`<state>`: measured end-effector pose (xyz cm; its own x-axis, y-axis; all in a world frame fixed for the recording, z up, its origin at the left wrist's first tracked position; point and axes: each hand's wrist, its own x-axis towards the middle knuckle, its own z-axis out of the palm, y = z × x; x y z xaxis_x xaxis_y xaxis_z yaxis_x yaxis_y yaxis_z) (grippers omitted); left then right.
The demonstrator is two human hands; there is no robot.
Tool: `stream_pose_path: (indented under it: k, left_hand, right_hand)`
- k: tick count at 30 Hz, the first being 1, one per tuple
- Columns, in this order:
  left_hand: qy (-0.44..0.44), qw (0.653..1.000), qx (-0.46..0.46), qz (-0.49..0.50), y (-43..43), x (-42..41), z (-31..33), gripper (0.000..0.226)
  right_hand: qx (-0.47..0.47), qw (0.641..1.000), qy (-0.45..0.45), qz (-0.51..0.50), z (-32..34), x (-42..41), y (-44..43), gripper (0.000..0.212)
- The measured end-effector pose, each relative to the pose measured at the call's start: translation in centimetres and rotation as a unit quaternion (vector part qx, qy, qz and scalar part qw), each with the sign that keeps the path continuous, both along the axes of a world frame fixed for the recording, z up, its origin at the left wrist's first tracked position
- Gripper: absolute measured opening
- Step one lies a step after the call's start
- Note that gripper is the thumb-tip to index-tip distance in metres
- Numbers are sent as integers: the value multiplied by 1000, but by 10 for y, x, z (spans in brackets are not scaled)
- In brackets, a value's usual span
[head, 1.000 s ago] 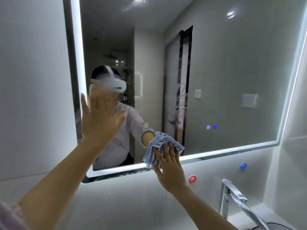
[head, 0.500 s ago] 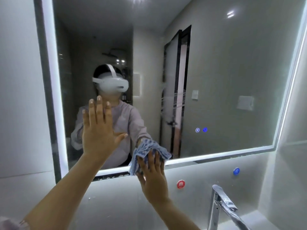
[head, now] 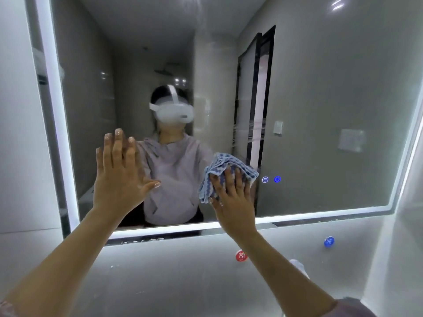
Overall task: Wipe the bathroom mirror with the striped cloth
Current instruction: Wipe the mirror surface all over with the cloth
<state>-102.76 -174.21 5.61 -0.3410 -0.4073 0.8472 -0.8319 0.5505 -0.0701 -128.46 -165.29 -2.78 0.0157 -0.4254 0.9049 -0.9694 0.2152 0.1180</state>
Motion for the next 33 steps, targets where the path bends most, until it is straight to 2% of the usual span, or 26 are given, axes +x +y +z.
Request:
stream_pose_path:
  k: [2, 6, 8, 12, 15, 17, 20, 26, 29, 33]
  left_hand:
    - [6, 1000, -8, -7, 2, -1, 1, 119]
    - [19, 1000, -13, -19, 4, -1, 1, 120]
    - [14, 1000, -15, -15, 2, 0, 0, 121]
    - [6, 1000, -15, -10, 1, 1, 0, 116]
    - [-3, 1000, -12, -1, 0, 1, -1, 118]
    - [-4, 1000, -4, 3, -1, 2, -1, 120]
    - [-4, 1000, 2, 9, -1, 3, -1, 125]
    - [-13, 1000, 12, 12, 1, 1, 2, 127]
    - [-17, 1000, 21, 13, 1, 1, 3, 128]
    - [-11, 999, 35, 10, 4, 0, 3, 128]
  right_hand:
    - [6, 1000, -21, 4, -24, 8, -5, 64]
    - [62, 997, 33, 16, -101, 11, 3, 61]
    - [87, 995, 50, 29, -112, 1, 14, 59]
    - [42, 998, -21, 29, -43, -31, 23, 47]
    - [4, 999, -52, 1, 23, -56, 29, 54]
    - [-1, 998, -65, 10, 38, -61, 31, 57]
    - [12, 999, -43, 0, 16, -54, 27, 55]
    - [85, 995, 40, 44, -94, -47, 35, 61]
    - [116, 991, 57, 43, -83, -58, 40, 57]
    - [83, 996, 38, 22, -16, -61, 37, 58]
